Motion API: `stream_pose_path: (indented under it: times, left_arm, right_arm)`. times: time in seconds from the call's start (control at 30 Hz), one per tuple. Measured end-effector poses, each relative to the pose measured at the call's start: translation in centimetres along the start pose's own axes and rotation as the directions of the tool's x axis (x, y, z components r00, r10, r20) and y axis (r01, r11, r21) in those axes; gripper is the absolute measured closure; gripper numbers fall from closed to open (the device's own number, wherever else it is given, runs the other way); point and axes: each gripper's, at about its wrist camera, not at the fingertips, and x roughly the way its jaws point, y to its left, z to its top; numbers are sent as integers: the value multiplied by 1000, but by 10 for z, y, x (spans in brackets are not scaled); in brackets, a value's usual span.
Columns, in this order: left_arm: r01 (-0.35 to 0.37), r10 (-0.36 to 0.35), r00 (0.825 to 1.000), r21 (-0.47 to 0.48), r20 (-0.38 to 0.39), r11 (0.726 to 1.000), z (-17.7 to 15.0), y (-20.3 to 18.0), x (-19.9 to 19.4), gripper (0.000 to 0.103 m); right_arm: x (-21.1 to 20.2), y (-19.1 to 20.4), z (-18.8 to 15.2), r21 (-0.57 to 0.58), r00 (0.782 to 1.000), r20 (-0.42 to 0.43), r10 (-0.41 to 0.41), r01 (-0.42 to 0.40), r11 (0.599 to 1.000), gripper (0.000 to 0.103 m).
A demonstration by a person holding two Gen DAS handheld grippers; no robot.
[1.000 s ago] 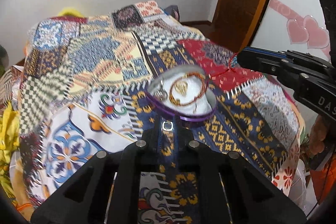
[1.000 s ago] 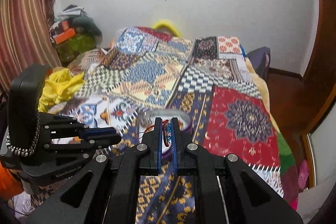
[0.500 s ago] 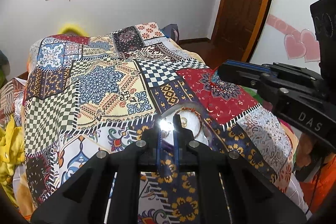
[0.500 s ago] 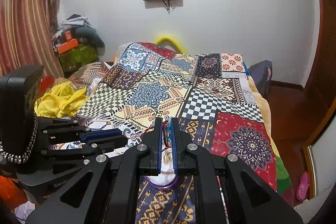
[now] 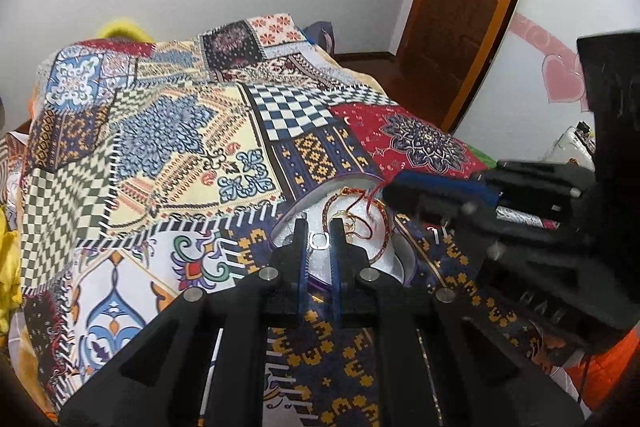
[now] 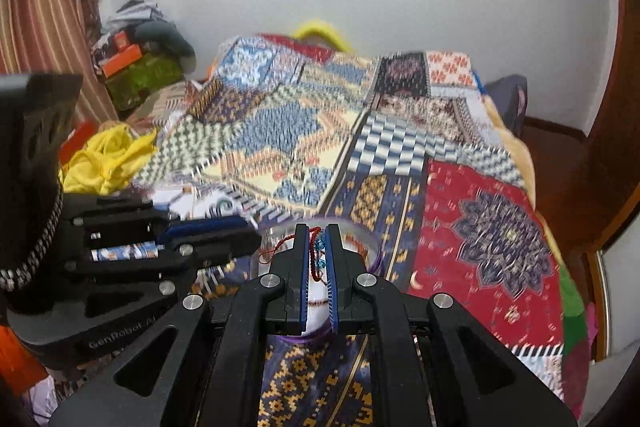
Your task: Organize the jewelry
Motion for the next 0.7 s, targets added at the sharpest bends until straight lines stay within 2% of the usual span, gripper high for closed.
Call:
stream_pose_path:
  times: [0.23, 0.57, 0.7]
  left_arm:
    - [25, -25, 999, -3, -26, 1000, -1, -1, 9, 95]
    - [-2, 2, 1000, 2, -17, 1000, -1, 0, 1, 95]
    - [-13, 13, 1000, -3, -3, 1000, 0, -1, -12, 93]
  right_arm:
    - [15, -4, -11, 3, 997, -77, 18, -18, 1000, 96]
    - [15, -5, -11, 15, 995, -94, 13, -11, 1000, 96]
    - [11, -5, -11, 20, 995, -104, 5, -3, 1000, 92]
